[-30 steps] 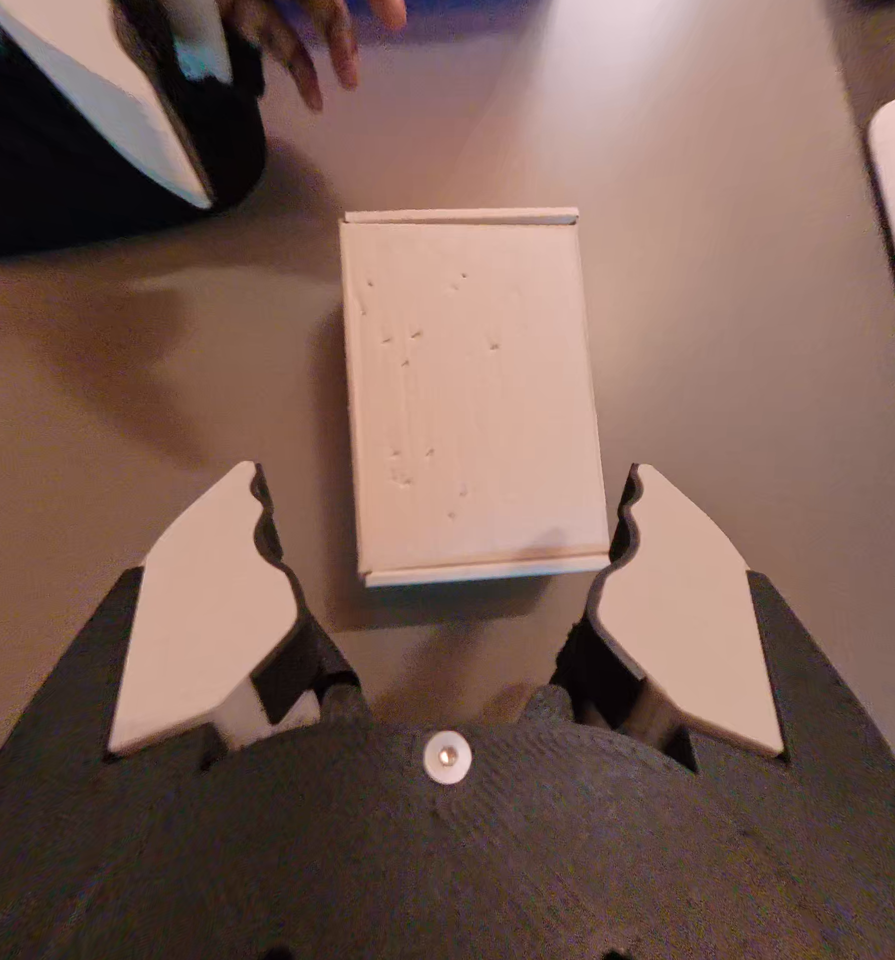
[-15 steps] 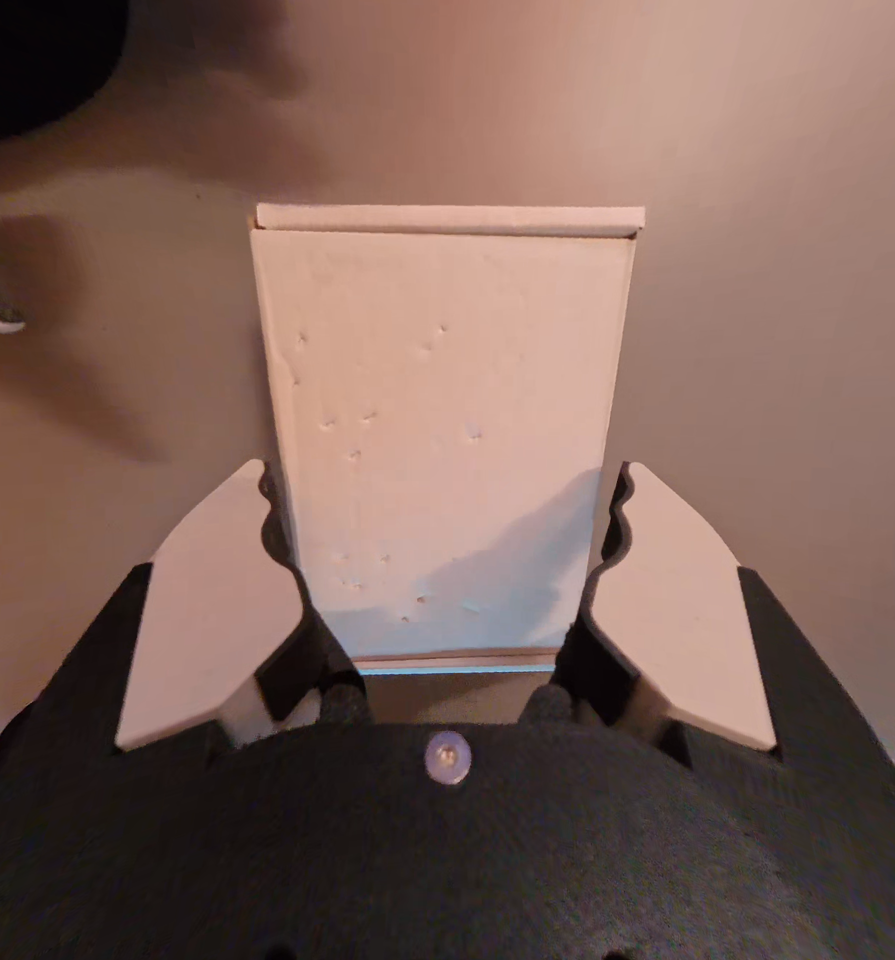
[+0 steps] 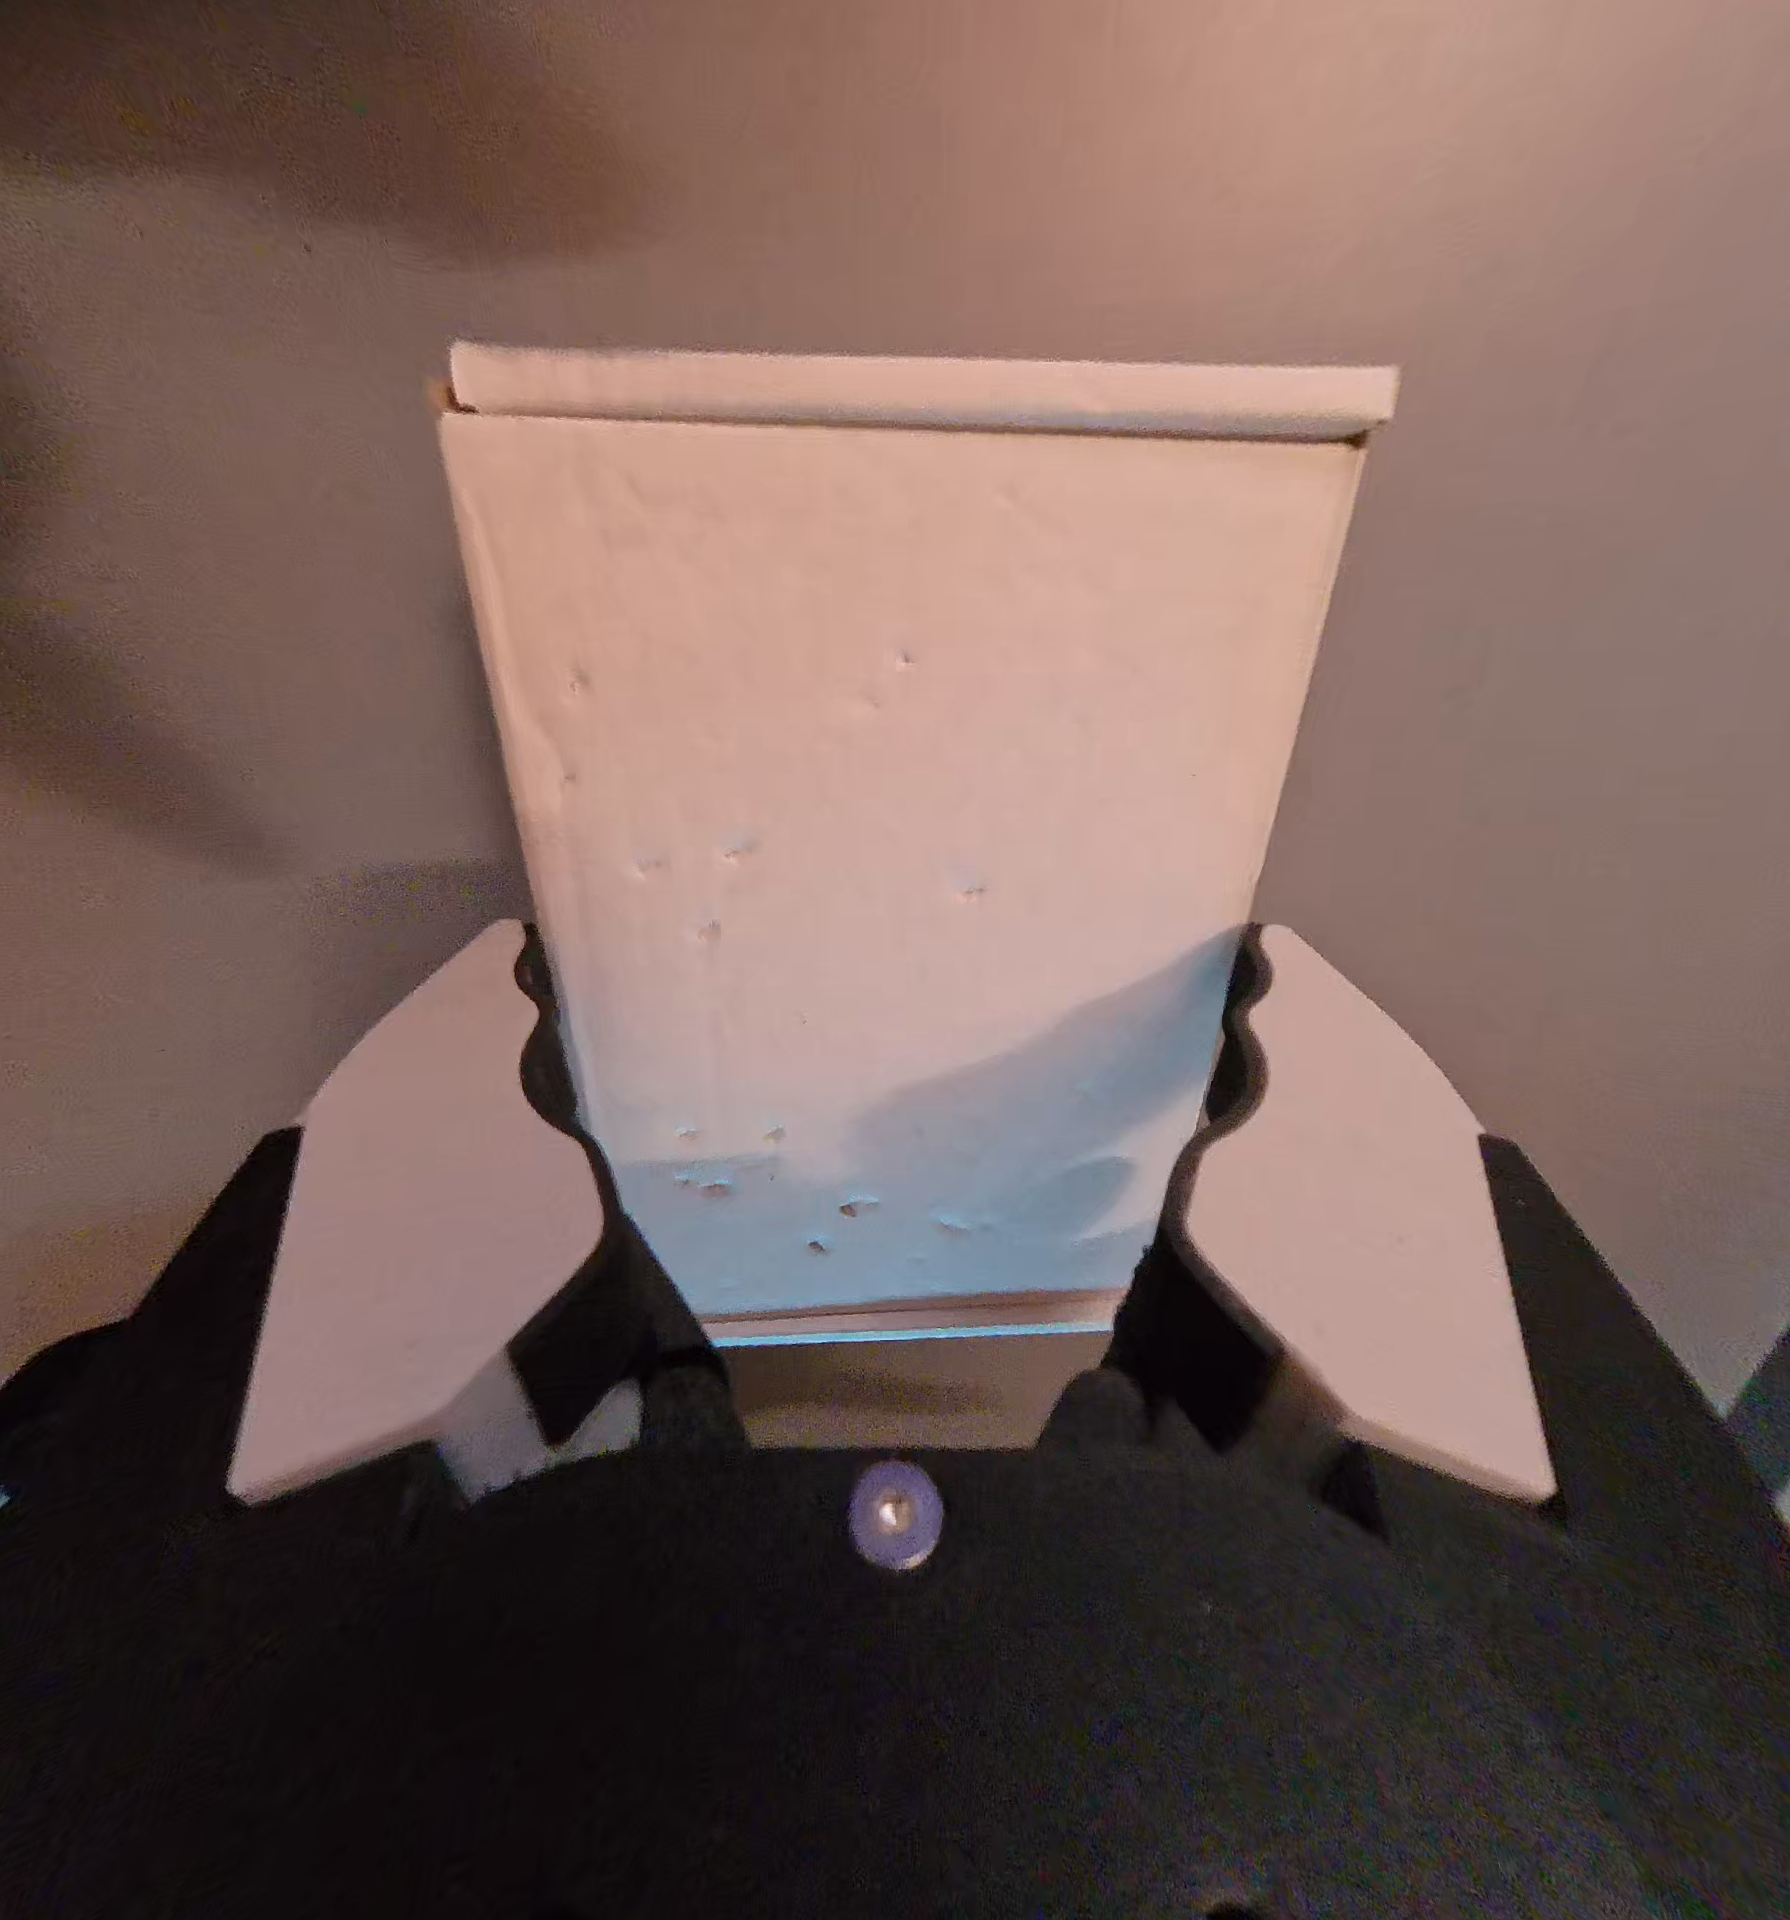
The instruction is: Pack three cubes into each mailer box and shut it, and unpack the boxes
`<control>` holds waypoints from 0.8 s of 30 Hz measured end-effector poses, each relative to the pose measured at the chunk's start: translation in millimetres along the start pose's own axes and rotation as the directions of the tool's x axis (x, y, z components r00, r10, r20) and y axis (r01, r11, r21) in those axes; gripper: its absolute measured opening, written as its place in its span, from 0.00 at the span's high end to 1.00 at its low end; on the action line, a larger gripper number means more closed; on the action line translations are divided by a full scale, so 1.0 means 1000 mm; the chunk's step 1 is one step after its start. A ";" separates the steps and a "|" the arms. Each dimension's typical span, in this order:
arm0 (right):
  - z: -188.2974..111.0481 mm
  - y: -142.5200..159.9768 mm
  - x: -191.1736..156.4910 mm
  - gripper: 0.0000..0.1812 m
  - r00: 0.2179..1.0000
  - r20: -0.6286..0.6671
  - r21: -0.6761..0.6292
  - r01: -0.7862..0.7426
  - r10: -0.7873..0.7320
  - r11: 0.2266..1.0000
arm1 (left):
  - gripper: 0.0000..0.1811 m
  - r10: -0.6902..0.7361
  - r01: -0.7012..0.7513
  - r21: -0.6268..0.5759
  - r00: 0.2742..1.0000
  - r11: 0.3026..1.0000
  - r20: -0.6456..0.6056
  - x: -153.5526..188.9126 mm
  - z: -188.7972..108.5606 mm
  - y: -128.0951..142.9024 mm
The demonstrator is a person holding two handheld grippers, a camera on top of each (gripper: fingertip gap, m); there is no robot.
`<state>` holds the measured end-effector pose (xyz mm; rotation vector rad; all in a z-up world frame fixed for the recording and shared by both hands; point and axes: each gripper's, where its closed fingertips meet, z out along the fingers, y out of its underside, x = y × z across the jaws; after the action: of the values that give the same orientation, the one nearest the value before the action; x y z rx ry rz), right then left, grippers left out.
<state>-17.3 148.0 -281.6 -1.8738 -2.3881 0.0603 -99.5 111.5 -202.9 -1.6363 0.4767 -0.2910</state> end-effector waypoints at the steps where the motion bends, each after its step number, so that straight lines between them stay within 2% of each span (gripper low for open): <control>1: 0.001 0.001 0.000 0.33 1.000 -0.011 -0.018 0.011 -0.011 1.000 | 0.28 0.004 -0.004 0.001 1.000 1.000 0.001 0.000 0.000 0.000; 8: -0.004 0.001 -0.004 0.33 0.999 0.006 -0.019 0.041 -0.041 0.999 | 0.29 0.031 -0.031 -0.021 1.000 0.999 0.000 0.001 0.001 0.003; 14: -0.039 0.013 -0.014 0.33 0.993 -0.049 0.023 0.110 -0.108 0.994 | 0.29 0.034 -0.034 -0.021 0.999 0.999 -0.001 0.002 0.001 0.004; 19: -0.080 0.070 -0.025 0.34 0.980 -0.152 -0.037 0.125 -0.129 0.991 | 0.30 0.044 -0.044 -0.026 0.999 0.999 -0.005 0.003 0.001 0.005; 24: -0.122 0.169 -0.029 0.34 0.967 -0.253 -0.129 -0.002 -0.031 0.992 | 0.30 0.040 -0.039 -0.031 0.999 0.999 0.005 0.000 0.002 0.007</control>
<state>165.5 156.4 -178.0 -1.7896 -2.2768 -0.3227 -99.8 113.0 -209.9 -1.6558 0.5113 -0.2508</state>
